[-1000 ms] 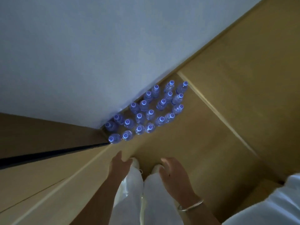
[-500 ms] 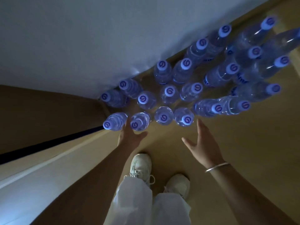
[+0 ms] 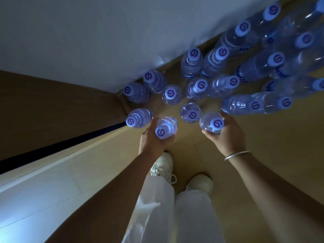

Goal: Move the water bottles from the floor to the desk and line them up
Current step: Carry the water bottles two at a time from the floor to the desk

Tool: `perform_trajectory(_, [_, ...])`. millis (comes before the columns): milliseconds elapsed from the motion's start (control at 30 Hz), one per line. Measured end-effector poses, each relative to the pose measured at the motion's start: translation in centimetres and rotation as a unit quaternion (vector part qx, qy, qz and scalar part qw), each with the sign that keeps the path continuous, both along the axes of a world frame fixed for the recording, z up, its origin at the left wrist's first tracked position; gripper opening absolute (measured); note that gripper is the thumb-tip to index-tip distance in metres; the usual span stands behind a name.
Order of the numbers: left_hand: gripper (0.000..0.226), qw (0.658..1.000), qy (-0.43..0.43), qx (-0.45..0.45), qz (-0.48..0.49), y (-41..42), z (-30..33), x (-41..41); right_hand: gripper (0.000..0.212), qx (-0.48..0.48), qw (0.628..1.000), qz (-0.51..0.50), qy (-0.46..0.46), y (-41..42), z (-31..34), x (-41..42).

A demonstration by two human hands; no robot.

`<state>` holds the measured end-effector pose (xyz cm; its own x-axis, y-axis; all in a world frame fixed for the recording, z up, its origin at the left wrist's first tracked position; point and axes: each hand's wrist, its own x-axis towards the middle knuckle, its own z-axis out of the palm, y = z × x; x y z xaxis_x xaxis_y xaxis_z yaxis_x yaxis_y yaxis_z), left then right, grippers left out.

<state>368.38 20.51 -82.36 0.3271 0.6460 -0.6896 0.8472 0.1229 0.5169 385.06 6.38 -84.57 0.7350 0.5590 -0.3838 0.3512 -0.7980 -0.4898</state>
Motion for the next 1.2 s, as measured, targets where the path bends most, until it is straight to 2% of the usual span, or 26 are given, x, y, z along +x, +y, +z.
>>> perform_trajectory(100, [0.057, 0.998, 0.006, 0.008, -0.058, -0.5, 4.8, -0.5, 0.072, -0.001, 1.000, 0.024, -0.001, -1.2, 5.1, -2.0])
perform_trajectory(167, [0.060, 0.997, 0.012, 0.024, -0.077, -0.7, 9.0, -0.9, 0.071, 0.007, 0.999, 0.045, -0.012, -1.8, 9.7, -3.5])
perform_trajectory(333, [0.062, 0.997, 0.005, 0.036, -0.073, -1.1, 21.0, -3.3, 0.063, 0.071, 0.994, 0.078, -0.036, -1.4, 22.7, -6.4])
perform_trajectory(433, [0.075, 0.996, 0.019, 0.052, -0.071, -1.1, 28.7, -5.4, 0.056, 0.110, 0.987, 0.114, -0.038, -0.5, 30.9, -7.6])
perform_trajectory(500, [0.076, 0.995, 0.023, 0.074, -0.062, -1.1, 33.8, -7.3, 0.050, 0.148, 0.977, 0.146, -0.046, 0.2, 36.2, -8.2])
perform_trajectory(667, [0.043, 0.988, 0.017, 0.154, -0.021, -2.1, 46.9, -12.7, 0.057, 0.233, 0.942, 0.229, -0.081, 1.1, 48.0, -10.9])
perform_trajectory(767, [0.055, 0.972, 0.058, 0.224, -0.027, -2.9, 54.3, -16.0, 0.058, 0.252, 0.923, 0.281, -0.077, 1.1, 53.9, -13.4])
perform_trajectory(900, [0.065, 0.959, 0.102, 0.263, 0.000, -4.5, 61.4, -21.1, 0.058, 0.262, 0.897, 0.349, -0.077, 2.0, 60.2, -17.8])
perform_trajectory(1100, [0.068, 0.932, 0.131, 0.298, 0.161, -8.1, 66.6, -33.1, 0.050, 0.316, 0.822, 0.470, -0.065, 7.0, 67.6, -29.3])
perform_trajectory(1200, [0.067, 0.906, 0.155, 0.316, 0.236, -9.7, 68.6, -40.9, 0.057, 0.313, 0.779, 0.541, -0.053, 8.8, 69.5, -37.4])
